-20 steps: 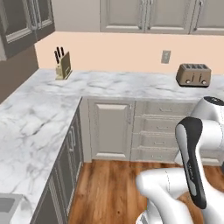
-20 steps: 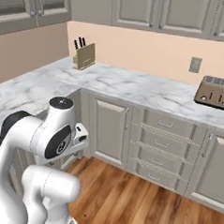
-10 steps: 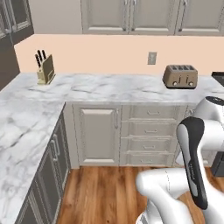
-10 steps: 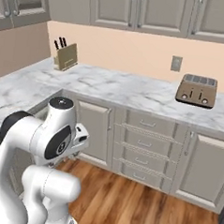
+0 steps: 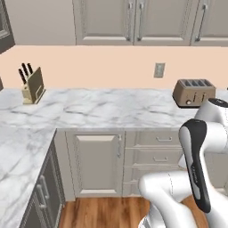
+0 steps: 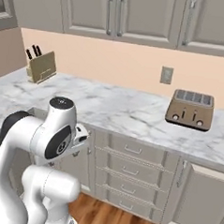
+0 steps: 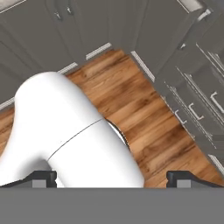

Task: Move the pot and pan from the stove into the sink.

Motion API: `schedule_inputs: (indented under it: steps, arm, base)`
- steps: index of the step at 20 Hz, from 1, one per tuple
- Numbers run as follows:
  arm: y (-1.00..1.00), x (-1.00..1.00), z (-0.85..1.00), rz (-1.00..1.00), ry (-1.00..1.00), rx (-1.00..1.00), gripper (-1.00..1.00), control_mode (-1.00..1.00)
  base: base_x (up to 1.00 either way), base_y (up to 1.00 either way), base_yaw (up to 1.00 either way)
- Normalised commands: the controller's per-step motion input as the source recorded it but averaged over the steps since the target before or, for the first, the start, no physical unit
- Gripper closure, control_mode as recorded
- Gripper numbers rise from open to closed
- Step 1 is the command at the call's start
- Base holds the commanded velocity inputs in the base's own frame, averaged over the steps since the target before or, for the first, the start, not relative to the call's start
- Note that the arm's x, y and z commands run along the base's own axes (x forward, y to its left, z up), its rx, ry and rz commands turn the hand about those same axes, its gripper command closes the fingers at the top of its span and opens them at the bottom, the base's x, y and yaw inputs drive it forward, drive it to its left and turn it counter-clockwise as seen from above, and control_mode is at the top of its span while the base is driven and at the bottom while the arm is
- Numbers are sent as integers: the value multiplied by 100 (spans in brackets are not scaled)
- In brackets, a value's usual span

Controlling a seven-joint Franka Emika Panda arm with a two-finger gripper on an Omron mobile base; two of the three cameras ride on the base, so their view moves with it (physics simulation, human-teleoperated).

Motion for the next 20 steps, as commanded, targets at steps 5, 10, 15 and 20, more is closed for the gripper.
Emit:
schedule_inputs:
  steps: [5,10,15,20]
  arm:
    - [0,0,0,0,0,0,-100,100]
    - [0,0,0,0,0,0,-100,100]
    - [0,0,0,0,0,0,-100,100]
    - [0,0,0,0,0,0,-100,100]
  base:
    - [21,-3,-2]
    - [9,-82,-2]
    - [5,-96,-3]
    - [5,-98,-4]
